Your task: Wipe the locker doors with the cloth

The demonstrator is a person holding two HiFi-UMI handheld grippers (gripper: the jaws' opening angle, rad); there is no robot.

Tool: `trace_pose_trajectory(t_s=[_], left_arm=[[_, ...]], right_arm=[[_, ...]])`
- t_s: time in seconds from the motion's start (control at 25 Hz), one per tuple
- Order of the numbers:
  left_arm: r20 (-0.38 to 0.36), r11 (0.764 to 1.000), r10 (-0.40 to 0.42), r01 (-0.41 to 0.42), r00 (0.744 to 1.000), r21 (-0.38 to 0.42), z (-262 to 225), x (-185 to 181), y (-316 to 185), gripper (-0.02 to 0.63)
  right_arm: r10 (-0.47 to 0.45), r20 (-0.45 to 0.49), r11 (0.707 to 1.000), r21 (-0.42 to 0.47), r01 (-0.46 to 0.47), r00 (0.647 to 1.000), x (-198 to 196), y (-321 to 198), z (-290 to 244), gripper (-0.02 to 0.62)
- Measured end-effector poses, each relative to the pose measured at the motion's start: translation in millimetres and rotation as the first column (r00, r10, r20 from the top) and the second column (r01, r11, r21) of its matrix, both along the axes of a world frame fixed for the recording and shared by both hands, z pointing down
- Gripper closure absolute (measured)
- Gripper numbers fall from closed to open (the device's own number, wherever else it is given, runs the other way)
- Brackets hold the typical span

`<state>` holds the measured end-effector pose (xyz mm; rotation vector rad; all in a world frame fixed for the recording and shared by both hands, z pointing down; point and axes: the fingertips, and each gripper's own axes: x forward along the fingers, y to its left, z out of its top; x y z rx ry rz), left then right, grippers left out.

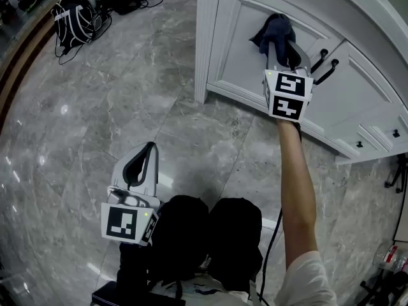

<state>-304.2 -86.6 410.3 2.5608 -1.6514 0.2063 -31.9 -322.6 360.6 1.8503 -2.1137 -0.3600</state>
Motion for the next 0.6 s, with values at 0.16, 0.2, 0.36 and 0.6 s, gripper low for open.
trace_pose_trajectory(t_s=[0.16,0.2,0.36,0.6], left_arm=[[0.006,1.000,-0.005,0.005,1.000,0.000,2,-2,-1,0.604],[0.008,1.000,-0.006,0.006,1.000,-0.001,2,-2,-1,0.604],[0.012,1.000,-0.009,0.009,1.000,-0.007,5,-2,-3,0.604],[0.019,1.000,-0.014,0.015,1.000,-0.020,11,-2,-4,0.604]], right_arm=[[-0.004,-0.009,1.000,-0.028,0.003,1.000,-4,1,25,0.509],[-0.005,-0.011,0.999,-0.036,0.005,1.000,-5,2,32,0.509],[-0.011,-0.023,0.998,-0.056,0.010,1.000,-8,2,59,0.509],[-0.011,-0.021,0.992,-0.123,0.008,1.000,-10,2,108,0.509]])
